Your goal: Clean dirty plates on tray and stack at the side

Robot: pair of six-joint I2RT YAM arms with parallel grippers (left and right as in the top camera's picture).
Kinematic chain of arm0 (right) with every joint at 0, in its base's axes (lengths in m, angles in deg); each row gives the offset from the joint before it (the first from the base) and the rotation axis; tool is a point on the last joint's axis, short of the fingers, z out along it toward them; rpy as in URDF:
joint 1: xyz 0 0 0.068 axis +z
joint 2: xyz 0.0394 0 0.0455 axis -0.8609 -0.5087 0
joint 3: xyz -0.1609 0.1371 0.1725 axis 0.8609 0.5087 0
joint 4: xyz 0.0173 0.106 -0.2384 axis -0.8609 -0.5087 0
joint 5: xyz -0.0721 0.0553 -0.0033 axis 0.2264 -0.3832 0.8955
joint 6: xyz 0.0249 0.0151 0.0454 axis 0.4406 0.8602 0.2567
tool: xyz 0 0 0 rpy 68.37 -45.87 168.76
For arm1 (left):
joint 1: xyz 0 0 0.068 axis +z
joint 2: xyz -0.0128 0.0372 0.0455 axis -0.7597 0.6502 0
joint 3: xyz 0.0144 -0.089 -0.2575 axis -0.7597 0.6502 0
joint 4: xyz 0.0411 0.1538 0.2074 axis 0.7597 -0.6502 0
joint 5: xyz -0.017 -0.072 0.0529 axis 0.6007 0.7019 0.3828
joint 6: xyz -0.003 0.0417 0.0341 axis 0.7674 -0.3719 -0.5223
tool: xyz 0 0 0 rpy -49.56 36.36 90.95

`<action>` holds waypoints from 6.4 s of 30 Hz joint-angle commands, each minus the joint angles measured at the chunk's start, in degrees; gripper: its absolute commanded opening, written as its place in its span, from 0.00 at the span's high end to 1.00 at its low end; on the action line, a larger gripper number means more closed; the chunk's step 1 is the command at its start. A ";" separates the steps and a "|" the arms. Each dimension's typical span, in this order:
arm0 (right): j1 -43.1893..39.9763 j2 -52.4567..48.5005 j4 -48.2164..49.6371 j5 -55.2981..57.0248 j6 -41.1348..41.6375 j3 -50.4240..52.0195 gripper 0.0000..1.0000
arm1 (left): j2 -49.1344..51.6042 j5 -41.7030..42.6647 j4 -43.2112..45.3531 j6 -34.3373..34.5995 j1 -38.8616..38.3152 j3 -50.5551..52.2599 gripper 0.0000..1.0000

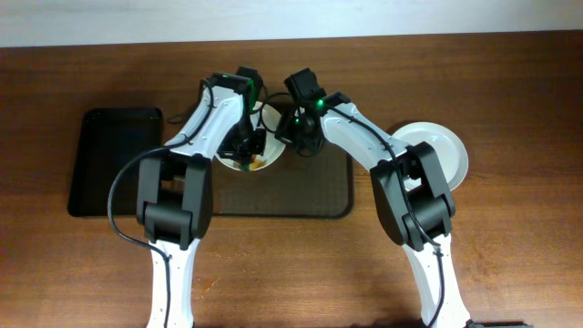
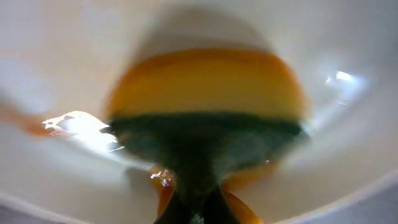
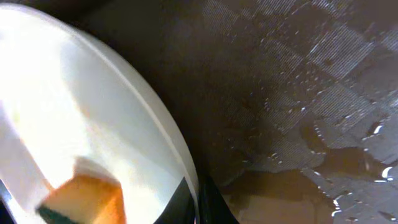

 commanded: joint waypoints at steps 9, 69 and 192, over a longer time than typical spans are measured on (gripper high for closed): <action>-0.66 -1.11 -2.38 3.39 0.24 -0.11 0.96 | -0.15 -30.84 19.12 14.99 1.46 1.42 0.99; 14.91 24.63 -35.56 64.89 -7.98 -1.42 0.96 | -3.23 -12.52 8.17 7.19 3.48 -13.49 0.99; -25.99 131.71 30.88 9.09 -45.94 97.48 0.02 | -20.70 -6.78 2.84 4.22 23.71 -6.75 0.01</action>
